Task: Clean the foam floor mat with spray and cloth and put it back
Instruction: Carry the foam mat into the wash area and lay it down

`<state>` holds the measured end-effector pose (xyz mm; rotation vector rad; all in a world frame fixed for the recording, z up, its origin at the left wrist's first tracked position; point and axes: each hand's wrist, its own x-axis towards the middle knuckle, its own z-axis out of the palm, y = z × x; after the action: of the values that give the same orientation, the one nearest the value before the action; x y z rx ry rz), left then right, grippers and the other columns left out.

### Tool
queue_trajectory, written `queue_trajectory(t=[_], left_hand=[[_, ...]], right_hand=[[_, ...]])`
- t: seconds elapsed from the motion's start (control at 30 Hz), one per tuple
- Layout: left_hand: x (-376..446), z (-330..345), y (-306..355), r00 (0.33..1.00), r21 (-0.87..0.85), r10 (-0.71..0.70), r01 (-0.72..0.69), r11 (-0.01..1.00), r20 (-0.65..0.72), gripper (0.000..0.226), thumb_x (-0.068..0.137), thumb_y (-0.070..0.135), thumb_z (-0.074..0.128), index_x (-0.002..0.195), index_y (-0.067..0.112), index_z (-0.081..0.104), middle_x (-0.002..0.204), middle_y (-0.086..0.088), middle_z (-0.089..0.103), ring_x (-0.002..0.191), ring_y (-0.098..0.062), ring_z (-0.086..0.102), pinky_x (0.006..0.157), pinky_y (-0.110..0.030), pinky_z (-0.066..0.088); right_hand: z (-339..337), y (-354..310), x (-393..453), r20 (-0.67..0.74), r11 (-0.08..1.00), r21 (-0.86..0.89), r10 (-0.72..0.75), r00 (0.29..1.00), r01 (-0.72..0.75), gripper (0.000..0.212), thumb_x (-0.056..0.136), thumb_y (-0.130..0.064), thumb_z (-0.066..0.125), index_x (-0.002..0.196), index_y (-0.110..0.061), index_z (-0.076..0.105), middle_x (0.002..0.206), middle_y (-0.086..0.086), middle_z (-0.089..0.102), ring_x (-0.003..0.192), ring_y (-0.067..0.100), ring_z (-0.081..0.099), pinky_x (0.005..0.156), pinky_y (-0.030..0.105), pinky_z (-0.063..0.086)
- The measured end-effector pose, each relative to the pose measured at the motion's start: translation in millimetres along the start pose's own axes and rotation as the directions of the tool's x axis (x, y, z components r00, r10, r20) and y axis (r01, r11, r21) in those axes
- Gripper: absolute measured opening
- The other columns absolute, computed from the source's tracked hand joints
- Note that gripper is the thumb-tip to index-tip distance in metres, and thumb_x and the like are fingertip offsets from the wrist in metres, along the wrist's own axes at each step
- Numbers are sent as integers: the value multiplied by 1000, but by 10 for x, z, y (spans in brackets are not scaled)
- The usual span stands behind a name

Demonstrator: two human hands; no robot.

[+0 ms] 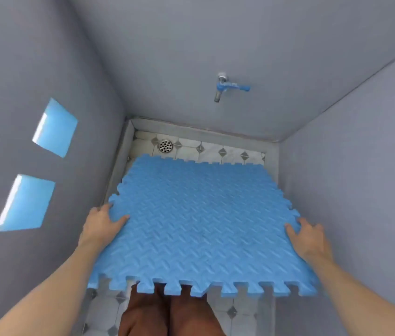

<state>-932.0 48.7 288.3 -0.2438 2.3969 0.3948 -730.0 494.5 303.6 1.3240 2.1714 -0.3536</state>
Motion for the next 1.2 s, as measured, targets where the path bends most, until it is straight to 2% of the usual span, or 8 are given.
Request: queue_trajectory(t=[0.3, 0.47, 0.6, 0.73, 0.87, 0.97, 1.07, 1.2], left_hand=[[1571, 1179, -98, 988, -59, 103, -110, 992, -116, 80, 72, 57, 72, 140, 27, 42, 132, -17, 44, 123, -35, 48, 103, -47, 40], [2124, 1499, -140, 970, -76, 168, -184, 980, -174, 79, 75, 51, 74, 142, 22, 43, 136, -15, 42, 125, -28, 47, 107, -39, 35], [2447, 1767, -233, 979, -61, 137, -148, 987, -151, 85, 76, 50, 73, 145, 15, 37, 138, -19, 40, 128, -32, 43, 109, -41, 33], [2697, 2016, -333, 997, -28, 52, -53, 998, -48, 93, 77, 50, 72, 149, 18, 24, 141, -21, 39, 132, -36, 38, 109, -47, 33], [2871, 2193, -373, 1000, -17, 20, -20, 1000, -13, 93, 76, 46, 75, 149, 21, 22, 143, -20, 35, 133, -35, 36, 108, -47, 35], [3005, 2265, -418, 999, 6, -21, 21, 1000, 46, 97, 73, 50, 76, 149, 25, 21, 145, -19, 36, 131, -36, 40, 105, -46, 38], [3080, 2348, -417, 998, -22, -31, 33, 999, 60, 100, 76, 48, 74, 152, 24, 12, 144, -18, 42, 130, -35, 44, 103, -44, 38], [3050, 2431, -291, 996, 12, 63, -64, 998, 67, 103, 78, 46, 73, 153, 23, 5, 138, -16, 52, 125, -35, 50, 101, -43, 41]], right_hand=[[1670, -302, 1153, -123, 987, 161, 27, 992, -7, 57, 94, -48, 53, 138, -13, 51, 125, 26, 45, 110, 46, 55, 99, 47, 43], [2242, -384, 1496, -137, 970, 239, 68, 988, -33, 59, 95, -50, 48, 142, -14, 45, 129, 21, 41, 108, 42, 56, 95, 47, 44], [2554, -494, 1792, -118, 960, 278, 55, 991, -20, 58, 97, -49, 47, 142, -13, 43, 131, 21, 40, 108, 41, 55, 93, 47, 44], [2820, -535, 2051, -27, 956, 285, 77, 997, -66, 57, 97, -45, 50, 141, -11, 42, 136, 23, 37, 111, 43, 54, 98, 47, 42], [3024, -506, 2203, 61, 947, 300, 105, 993, -118, 56, 96, -40, 54, 143, -13, 40, 140, 23, 37, 119, 42, 51, 102, 43, 40], [3131, -507, 2316, 133, 937, 313, 121, 984, -157, 56, 93, -35, 53, 145, -15, 40, 142, 18, 42, 126, 38, 47, 99, 41, 41], [3213, -545, 2387, 178, 938, 310, 101, 979, -153, 53, 93, -28, 52, 142, -9, 44, 142, 14, 49, 129, 34, 47, 98, 37, 39], [3327, -627, 2346, 266, 929, 330, 79, 961, -167, 41, 88, -26, 57, 124, -5, 53, 127, 15, 57, 112, 33, 54, 76, 34, 45]])
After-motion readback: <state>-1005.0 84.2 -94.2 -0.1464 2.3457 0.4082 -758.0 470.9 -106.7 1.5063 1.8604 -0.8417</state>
